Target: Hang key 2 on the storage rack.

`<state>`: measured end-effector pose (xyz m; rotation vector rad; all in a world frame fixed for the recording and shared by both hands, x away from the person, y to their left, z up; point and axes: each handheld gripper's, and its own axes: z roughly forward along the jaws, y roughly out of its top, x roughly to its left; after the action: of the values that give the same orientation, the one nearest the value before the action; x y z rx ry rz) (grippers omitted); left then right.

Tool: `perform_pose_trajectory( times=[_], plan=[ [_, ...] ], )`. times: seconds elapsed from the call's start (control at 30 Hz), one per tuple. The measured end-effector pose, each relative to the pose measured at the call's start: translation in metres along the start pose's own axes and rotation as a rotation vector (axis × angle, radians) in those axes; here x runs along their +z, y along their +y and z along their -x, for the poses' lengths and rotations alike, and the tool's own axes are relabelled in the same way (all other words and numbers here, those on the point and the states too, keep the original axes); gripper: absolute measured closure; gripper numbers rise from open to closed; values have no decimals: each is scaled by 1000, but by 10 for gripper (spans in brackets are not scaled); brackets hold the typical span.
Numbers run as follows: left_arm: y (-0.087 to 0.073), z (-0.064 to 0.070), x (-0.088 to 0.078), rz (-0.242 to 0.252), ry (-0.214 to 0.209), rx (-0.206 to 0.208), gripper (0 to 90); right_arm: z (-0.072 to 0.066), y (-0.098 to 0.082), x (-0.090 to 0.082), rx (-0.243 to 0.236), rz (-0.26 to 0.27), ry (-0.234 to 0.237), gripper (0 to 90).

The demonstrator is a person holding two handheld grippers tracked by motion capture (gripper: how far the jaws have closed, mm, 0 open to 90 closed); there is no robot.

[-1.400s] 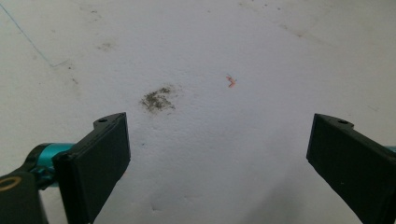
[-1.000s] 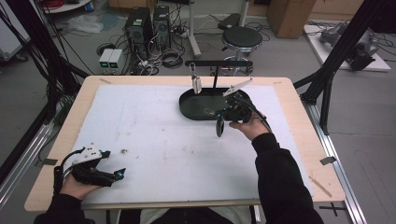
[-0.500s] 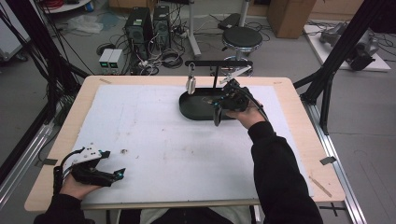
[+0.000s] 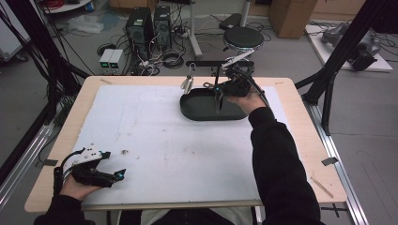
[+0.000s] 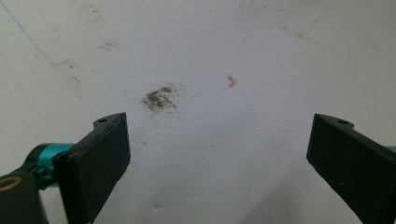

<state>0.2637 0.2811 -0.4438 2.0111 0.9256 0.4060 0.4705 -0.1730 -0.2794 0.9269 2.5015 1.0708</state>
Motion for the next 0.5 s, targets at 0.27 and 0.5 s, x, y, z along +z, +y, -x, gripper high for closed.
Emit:
perform_pose_trajectory(
  times=[0.27, 0.5],
  plan=[
    [0, 0, 0, -2, 3, -1, 66, 12, 16, 3, -3, 23, -31, 858],
    [-1, 0, -1, 7, 1, -11, 66, 28, 21, -4, 40, 52, -78, 858]
  ],
)
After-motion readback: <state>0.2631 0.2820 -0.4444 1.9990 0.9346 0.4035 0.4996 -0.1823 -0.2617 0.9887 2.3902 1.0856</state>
